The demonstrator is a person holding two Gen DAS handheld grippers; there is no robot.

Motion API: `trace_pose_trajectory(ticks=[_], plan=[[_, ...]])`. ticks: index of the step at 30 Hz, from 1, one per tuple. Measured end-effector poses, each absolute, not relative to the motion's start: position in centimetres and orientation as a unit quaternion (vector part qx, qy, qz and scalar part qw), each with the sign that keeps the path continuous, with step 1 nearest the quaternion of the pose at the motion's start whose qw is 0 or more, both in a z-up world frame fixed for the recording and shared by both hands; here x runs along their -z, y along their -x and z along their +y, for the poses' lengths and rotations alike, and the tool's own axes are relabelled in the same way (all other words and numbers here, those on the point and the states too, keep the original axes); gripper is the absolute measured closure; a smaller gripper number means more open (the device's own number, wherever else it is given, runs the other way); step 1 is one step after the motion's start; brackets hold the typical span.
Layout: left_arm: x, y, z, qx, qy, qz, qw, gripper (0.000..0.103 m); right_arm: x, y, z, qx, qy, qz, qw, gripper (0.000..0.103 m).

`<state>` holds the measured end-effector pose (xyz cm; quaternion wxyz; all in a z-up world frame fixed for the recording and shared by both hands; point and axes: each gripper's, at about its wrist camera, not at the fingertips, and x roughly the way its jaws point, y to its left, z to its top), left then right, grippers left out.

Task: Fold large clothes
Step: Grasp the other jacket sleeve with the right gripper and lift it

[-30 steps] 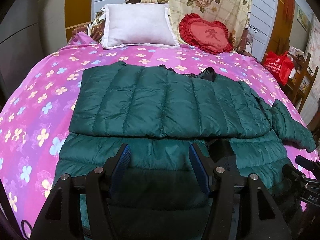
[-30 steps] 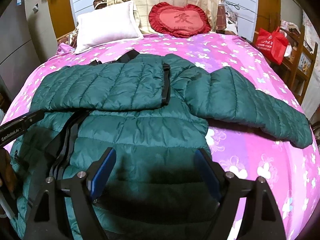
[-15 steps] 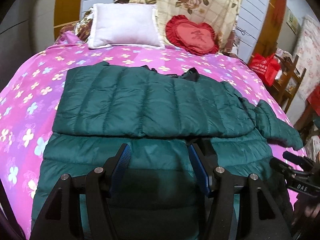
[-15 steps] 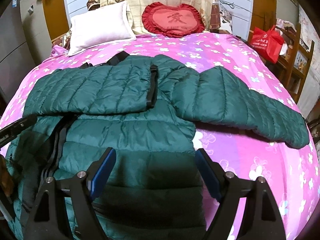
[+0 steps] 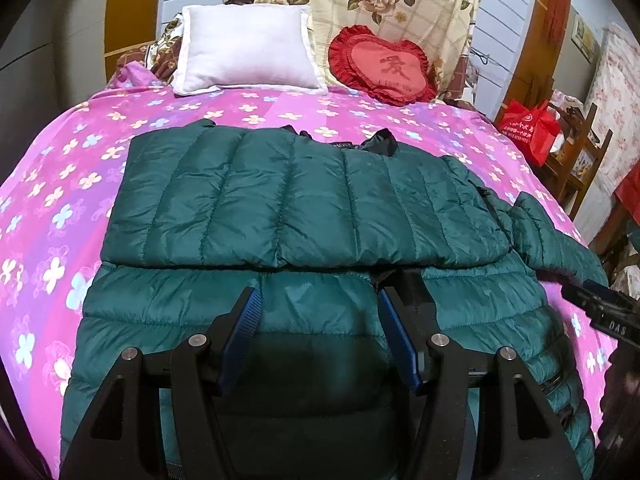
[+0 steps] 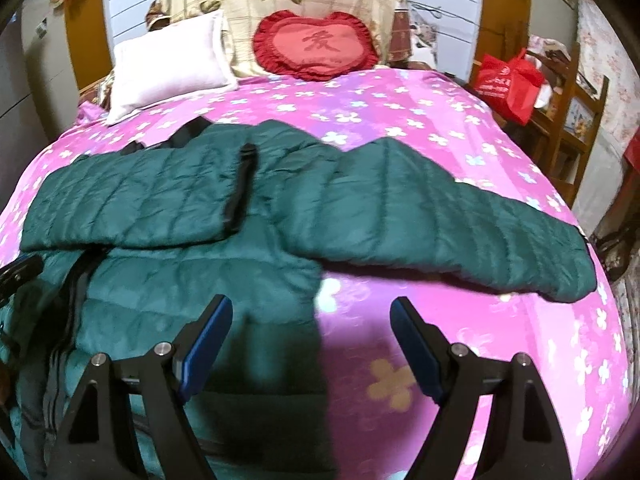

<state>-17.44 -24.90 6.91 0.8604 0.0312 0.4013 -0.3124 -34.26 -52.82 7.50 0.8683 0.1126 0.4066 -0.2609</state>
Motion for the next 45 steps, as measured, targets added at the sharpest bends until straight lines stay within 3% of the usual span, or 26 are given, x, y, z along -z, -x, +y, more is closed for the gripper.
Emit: trace_pose_trajectory(ticks=[10, 20, 32, 33, 34, 36, 45], plan=[[-7.2, 17.6, -24.9, 0.315, -0.028, 0.400, 0.860, 0.061, -8.9, 37.9, -62.1, 0.355, -0.144, 0.362, 0.850, 0.018], [-6.8, 17.1, -24.9, 0.315, -0.017, 0.413, 0.854, 0.061, -7.5, 45.3, -75.1, 0.500, -0.186, 0.352, 0.769, 0.018], [-5.9, 16.5, -25.0, 0.313, -0.017, 0.429, 0.847, 0.061, -2.4, 49.8, -83.5, 0.520, -0.290, 0.358, 0.719, 0.018], [-5.9, 16.5, -25.0, 0.312, -0.017, 0.430, 0.847, 0.061, -2.4, 49.9, -83.3, 0.517, -0.293, 0.351, 0.724, 0.029], [-5.9, 16.4, -25.0, 0.312, -0.016, 0.430, 0.847, 0.061, -2.4, 49.7, -83.0, 0.511, -0.288, 0.347, 0.732, 0.053], [-6.0, 16.4, -24.8, 0.307, -0.017, 0.429, 0.849, 0.061, -2.8, 48.7, -82.4, 0.487, -0.278, 0.353, 0.749, 0.077], [-8.0, 15.3, -22.3, 0.268, 0.004, 0.417, 0.869, 0.061, -12.8, 44.8, -75.8, 0.400, -0.229, 0.281, 0.842, 0.079]])
